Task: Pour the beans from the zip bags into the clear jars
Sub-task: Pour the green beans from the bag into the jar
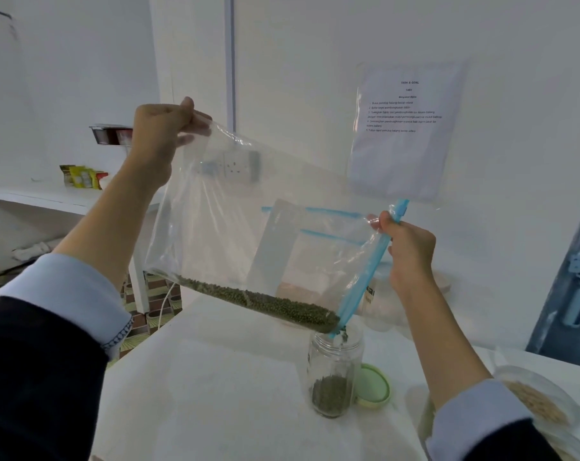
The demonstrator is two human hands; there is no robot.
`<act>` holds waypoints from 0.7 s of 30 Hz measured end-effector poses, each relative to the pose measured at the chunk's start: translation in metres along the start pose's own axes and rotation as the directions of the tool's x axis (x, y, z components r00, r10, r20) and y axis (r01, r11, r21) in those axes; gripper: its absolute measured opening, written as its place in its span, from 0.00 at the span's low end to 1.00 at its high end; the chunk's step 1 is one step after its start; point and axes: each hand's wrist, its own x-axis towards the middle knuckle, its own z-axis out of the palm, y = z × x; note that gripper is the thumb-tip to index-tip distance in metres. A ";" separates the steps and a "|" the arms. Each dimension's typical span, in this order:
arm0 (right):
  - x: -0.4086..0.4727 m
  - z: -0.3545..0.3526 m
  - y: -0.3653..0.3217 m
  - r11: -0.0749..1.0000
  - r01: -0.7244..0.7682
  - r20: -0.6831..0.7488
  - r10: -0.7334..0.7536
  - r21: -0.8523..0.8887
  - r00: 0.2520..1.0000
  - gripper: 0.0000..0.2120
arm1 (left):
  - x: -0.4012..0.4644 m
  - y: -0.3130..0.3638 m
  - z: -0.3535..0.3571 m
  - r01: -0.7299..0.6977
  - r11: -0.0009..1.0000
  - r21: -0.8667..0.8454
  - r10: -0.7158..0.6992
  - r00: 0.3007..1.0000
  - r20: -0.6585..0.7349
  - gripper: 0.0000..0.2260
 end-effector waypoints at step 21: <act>0.002 0.007 -0.006 0.999 0.018 0.032 -0.017 -0.027 0.999 0.05 | -0.002 -0.002 -0.004 0.033 0.999 -0.008 -0.034 0.999 -0.042 0.15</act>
